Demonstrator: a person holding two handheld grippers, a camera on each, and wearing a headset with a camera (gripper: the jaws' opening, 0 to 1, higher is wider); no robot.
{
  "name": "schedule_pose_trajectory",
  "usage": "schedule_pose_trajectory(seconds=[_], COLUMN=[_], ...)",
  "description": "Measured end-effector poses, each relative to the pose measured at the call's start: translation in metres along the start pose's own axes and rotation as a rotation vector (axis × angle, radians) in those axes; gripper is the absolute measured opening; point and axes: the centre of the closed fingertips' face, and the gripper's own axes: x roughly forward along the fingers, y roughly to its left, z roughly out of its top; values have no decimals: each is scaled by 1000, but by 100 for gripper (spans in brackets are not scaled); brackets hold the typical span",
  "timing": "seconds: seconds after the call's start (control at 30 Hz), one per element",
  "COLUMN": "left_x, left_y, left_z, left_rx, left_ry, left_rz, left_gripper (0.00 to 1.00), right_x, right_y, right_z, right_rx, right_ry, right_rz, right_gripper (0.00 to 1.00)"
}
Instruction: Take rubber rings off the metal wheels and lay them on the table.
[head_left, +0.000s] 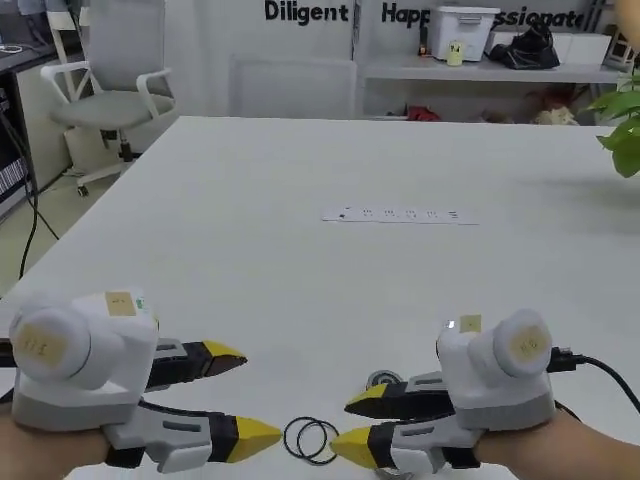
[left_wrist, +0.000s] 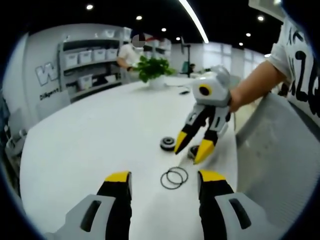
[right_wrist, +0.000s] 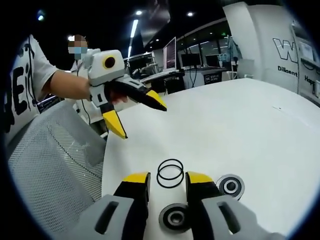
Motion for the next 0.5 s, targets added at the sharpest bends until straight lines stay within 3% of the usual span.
schedule_pose_trajectory(seconds=[0.17, 0.5], left_x=[6, 23], left_y=[5, 4], left_z=[9, 19], left_rx=[8, 29], left_ry=[-13, -12], left_rz=[0, -26], left_gripper=[54, 54], right_x=[-9, -34], right_y=[-7, -25], right_z=[7, 10], right_rx=[-3, -21], right_ry=[-31, -49], right_rz=[-20, -77], right_gripper=[26, 27])
